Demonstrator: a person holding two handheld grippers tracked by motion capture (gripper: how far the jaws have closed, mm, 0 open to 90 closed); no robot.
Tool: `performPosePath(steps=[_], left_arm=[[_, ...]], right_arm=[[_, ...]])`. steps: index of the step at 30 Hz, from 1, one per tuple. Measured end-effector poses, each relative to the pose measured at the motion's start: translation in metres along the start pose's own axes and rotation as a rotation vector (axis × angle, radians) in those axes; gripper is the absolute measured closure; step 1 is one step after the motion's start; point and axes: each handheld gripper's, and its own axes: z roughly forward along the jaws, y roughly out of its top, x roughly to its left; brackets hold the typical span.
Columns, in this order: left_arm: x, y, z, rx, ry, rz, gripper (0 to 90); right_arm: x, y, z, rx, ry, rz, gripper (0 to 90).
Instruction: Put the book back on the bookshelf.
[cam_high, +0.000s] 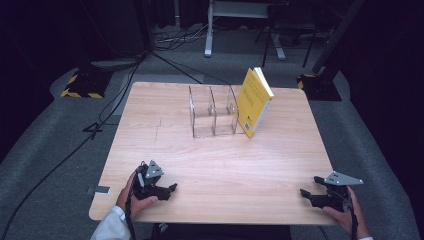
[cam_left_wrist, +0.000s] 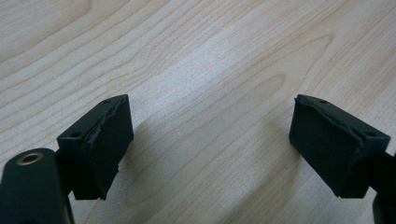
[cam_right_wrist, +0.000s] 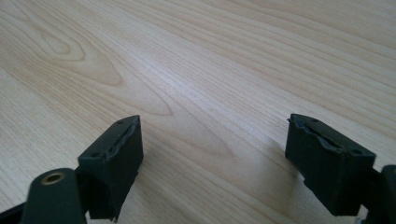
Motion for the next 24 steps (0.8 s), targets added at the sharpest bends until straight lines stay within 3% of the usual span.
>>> performPosePath(steps=[24], left_arm=[[0.0004,0.0012,0.0014,-0.003,-0.001,-0.008,14.1]], right_arm=[[-0.0004,0.0,-0.0001,0.0,-0.003,0.002,19.6]])
